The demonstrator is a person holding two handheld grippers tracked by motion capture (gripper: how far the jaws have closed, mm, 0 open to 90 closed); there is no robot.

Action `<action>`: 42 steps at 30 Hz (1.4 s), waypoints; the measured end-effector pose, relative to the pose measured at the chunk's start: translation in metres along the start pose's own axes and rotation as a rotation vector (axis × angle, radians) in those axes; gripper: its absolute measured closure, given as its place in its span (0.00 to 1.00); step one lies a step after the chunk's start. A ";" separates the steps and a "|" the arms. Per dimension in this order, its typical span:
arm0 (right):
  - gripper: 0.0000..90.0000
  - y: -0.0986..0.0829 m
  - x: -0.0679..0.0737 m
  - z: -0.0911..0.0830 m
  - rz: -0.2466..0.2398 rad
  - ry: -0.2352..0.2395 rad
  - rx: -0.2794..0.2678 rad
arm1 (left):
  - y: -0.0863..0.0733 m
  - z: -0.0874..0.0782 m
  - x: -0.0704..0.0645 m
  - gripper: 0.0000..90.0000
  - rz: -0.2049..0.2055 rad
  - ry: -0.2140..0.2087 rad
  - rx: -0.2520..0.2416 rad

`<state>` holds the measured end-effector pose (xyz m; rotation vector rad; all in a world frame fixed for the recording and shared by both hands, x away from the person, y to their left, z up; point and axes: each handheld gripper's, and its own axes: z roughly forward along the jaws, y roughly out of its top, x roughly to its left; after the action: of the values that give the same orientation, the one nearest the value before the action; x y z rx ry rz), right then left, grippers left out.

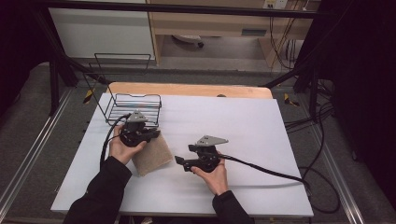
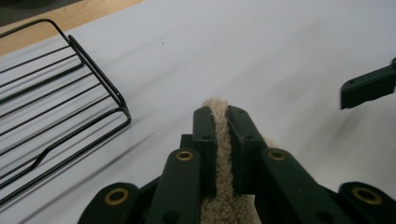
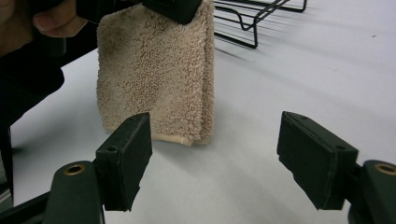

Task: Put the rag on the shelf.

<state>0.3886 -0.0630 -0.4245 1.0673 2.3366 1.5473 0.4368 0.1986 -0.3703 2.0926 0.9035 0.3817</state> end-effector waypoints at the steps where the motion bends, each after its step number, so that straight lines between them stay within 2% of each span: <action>1: 0.30 0.000 0.000 0.005 0.003 0.002 0.005 | 0.000 -0.001 0.000 0.91 -0.002 -0.001 -0.004; 5: 0.32 0.001 0.001 0.026 0.024 0.021 0.011 | 0.000 -0.004 0.000 0.91 0.000 -0.012 -0.022; 10: 0.33 -0.002 0.003 0.046 0.007 0.043 0.026 | 0.002 -0.011 -0.002 0.92 0.015 -0.024 -0.051; 15: 0.38 -0.002 0.003 0.050 -0.013 0.064 0.019 | 0.007 -0.022 -0.008 0.92 0.035 -0.032 -0.087; 21: 0.46 0.006 0.004 0.049 -0.040 0.100 -0.039 | 0.017 -0.033 -0.015 0.92 0.066 -0.046 -0.115; 25: 0.56 0.011 0.001 0.049 -0.055 0.121 -0.063 | 0.022 -0.039 -0.018 0.92 0.083 -0.064 -0.134; 27: 0.67 0.012 0.000 0.049 -0.064 0.130 -0.061 | 0.023 -0.041 -0.019 0.92 0.090 -0.069 -0.138; 28: 0.76 0.012 0.000 0.048 -0.073 0.137 -0.052 | 0.023 -0.041 -0.019 0.92 0.091 -0.070 -0.139; 30: 0.88 0.013 0.001 0.045 -0.084 0.152 -0.052 | 0.021 -0.042 -0.018 0.92 0.086 -0.067 -0.144; 31: 0.90 0.014 0.001 0.044 -0.081 0.160 -0.045 | 0.020 -0.043 -0.017 0.92 0.082 -0.066 -0.148; 35: 0.92 0.017 0.004 0.035 -0.090 0.171 -0.012 | 0.010 -0.043 -0.011 0.92 0.049 -0.036 -0.160; 38: 0.92 0.023 0.006 0.026 -0.092 0.187 0.029 | -0.002 -0.041 -0.008 0.92 0.004 -0.032 -0.163; 40: 0.92 0.030 0.005 0.019 -0.081 0.188 0.068 | -0.010 -0.038 -0.008 0.92 -0.019 -0.027 -0.167; 42: 0.92 0.038 0.001 0.015 -0.047 0.198 0.102 | -0.015 -0.035 -0.008 0.92 -0.037 -0.021 -0.182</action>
<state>0.4133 -0.0429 -0.3990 0.9101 2.5752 1.5994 0.4054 0.2191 -0.3600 1.9076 0.8610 0.4065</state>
